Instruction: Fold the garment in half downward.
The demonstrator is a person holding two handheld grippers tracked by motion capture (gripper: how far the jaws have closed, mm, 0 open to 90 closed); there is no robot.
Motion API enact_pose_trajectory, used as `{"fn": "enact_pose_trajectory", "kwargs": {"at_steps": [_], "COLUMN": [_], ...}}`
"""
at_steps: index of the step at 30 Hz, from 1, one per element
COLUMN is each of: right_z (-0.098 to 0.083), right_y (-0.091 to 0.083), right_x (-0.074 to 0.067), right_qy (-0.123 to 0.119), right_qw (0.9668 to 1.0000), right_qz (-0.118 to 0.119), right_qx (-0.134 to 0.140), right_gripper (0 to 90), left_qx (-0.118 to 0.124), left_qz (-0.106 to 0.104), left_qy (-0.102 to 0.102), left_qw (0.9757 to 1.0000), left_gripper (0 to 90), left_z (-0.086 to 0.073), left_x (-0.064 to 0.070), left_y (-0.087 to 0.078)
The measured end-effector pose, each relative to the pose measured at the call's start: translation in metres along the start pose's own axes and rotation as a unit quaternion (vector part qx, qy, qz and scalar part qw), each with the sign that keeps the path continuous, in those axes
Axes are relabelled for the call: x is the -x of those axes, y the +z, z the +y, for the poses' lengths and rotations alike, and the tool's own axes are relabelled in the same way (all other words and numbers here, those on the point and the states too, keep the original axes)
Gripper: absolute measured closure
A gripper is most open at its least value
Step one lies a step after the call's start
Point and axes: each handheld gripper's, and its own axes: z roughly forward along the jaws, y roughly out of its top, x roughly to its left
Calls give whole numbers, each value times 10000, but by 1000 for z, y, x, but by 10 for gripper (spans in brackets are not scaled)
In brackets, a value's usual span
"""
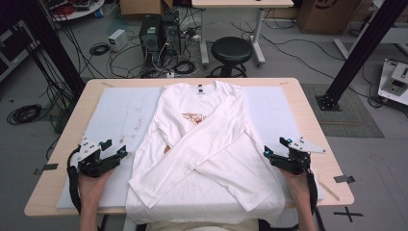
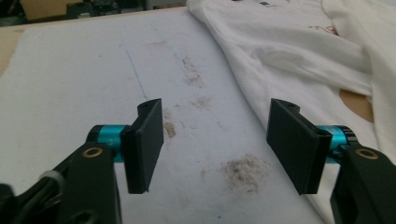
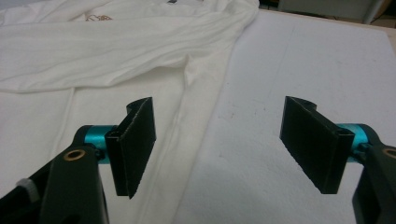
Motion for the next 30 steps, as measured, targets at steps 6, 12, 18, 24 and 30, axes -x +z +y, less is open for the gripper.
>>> {"fn": "enact_pose_trajectory", "kwargs": {"at_steps": [6, 12, 18, 24, 30], "right_z": [1, 1, 2, 3, 4], "right_y": [2, 4, 5, 6, 8], "right_x": [-1, -2, -4, -2, -4], "right_qy": [-53, -132, -216, -173, -107], "right_qw": [10000, 9998, 9995, 9992, 9987], "right_qz": [12, -17, -3, 103, -33], "right_qx": [-75, -175, -226, -338, -494], "right_gripper": [290, 290, 290, 290, 292], "left_qx": [-659, -832, -999, -1237, -1464], "left_qz": [-700, -748, -633, -450, -251], "left_qy": [-7, 60, -22, 71, 121], "left_qw": [9954, 9937, 9930, 9913, 9888], "left_gripper": [432, 432, 432, 432, 442], "left_z": [14, 19, 18, 17, 14], "left_x": [22, 36, 37, 40, 43], "left_y": [11, 18, 24, 31, 38]}}
